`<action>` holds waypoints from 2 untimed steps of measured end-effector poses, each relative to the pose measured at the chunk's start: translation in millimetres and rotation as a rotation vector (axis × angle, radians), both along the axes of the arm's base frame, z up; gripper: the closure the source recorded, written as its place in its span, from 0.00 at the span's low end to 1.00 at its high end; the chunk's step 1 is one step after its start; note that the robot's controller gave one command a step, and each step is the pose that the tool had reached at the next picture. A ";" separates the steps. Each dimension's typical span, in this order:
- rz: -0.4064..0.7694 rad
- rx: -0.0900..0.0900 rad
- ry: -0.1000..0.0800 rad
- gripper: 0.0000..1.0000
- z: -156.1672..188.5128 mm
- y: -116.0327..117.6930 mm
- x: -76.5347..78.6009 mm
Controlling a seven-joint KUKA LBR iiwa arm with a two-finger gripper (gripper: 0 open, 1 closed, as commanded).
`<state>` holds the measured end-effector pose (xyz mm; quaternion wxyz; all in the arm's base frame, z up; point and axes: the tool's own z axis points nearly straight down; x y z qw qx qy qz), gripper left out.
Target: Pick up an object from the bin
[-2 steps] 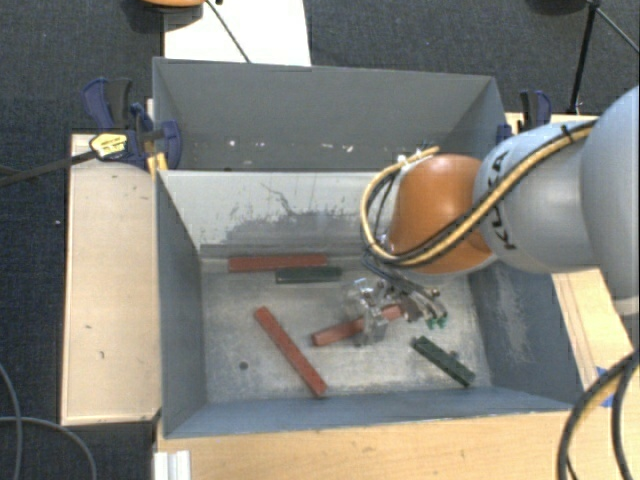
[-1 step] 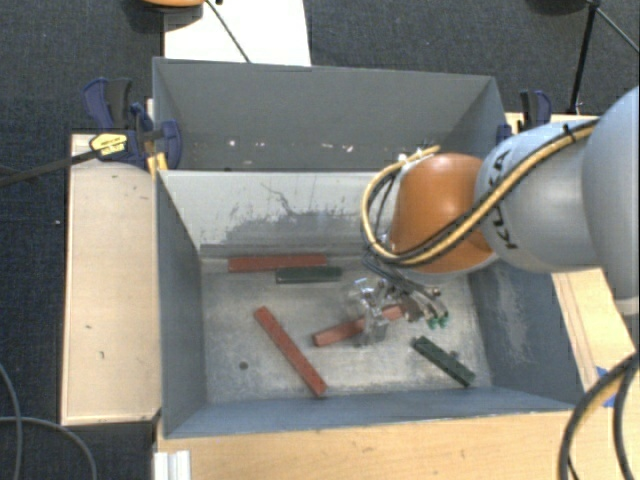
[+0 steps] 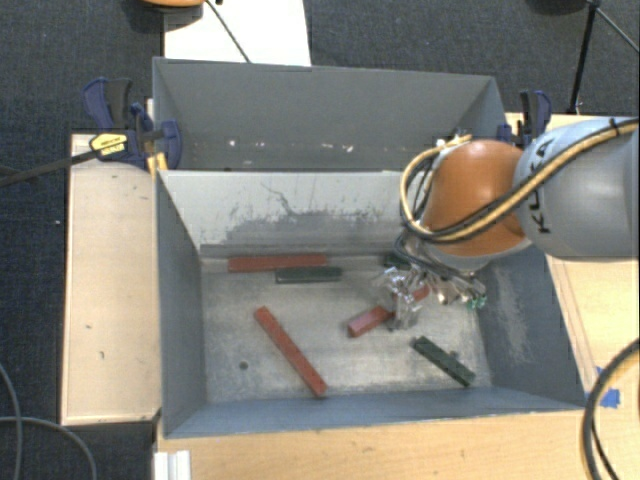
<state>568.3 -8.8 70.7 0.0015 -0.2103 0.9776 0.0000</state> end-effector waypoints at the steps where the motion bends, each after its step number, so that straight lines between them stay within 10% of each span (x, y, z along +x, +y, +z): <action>1: -0.001 0.000 0.000 1.00 0.0 0.0 0.0; 2: 0.036 0.000 -0.003 1.00 161.6 4.6 -16.4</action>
Offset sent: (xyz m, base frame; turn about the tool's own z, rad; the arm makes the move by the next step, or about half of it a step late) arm -0.0180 0.0043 0.1595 -0.0403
